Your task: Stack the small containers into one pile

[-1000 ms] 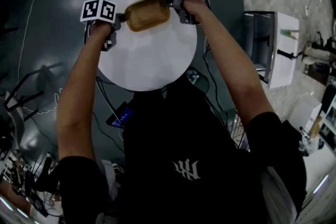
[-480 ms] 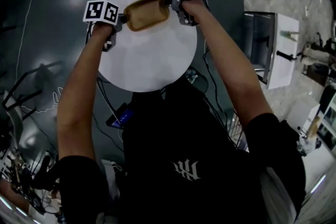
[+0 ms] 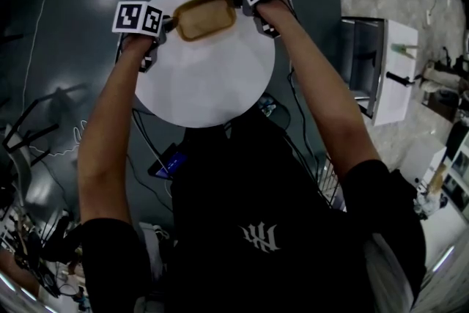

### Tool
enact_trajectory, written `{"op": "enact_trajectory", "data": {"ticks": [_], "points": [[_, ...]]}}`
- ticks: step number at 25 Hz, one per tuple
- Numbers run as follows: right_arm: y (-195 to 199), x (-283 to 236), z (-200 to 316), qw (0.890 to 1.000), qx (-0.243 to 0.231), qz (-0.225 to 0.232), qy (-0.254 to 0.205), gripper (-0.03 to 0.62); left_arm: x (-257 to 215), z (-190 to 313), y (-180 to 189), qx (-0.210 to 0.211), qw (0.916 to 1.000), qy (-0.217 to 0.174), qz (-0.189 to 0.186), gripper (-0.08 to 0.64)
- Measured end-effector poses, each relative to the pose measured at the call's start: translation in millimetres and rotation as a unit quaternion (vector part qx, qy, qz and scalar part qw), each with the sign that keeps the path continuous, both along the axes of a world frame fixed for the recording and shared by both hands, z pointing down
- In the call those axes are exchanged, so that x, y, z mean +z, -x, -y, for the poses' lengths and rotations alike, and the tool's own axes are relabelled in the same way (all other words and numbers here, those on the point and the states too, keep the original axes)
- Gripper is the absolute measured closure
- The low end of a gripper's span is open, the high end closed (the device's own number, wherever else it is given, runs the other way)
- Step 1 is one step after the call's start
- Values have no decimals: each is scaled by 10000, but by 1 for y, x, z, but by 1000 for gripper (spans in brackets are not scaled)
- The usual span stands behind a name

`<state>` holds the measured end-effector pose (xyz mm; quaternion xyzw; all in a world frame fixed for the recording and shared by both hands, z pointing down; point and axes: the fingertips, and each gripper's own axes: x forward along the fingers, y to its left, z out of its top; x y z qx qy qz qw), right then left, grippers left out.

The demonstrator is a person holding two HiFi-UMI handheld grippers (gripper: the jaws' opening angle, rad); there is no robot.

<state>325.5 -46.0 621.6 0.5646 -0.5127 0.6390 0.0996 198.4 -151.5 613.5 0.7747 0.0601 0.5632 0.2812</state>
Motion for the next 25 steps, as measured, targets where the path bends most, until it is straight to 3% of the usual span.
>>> {"op": "enact_trajectory", "data": {"ticks": [4,8,11,13,15,19,25], "points": [[-5,-14,7,9992,-34,-203,-352,469,-12,2,-3,22,9997,-86,-222,453],[-6,-48,26,9932,-177,-571,-997,473,-36,-1,-4,282,9976,-302,-559,453],[4,-86,42,9829,-357,-757,-1639,501,-66,-2,-8,405,9932,-501,-971,456],[17,-117,51,9704,-583,-875,-2172,515,-90,-4,-9,498,9885,-647,-1273,469],[34,-156,57,9490,-848,-953,-2883,526,-119,-9,-10,544,9827,-746,-1605,489],[68,-248,47,8792,-1274,-923,-4497,534,-184,-19,-9,412,9669,-958,-2328,539],[100,-368,4,7842,-1289,-495,-6050,538,-295,-42,9,233,9244,-1176,-3620,557]]}}
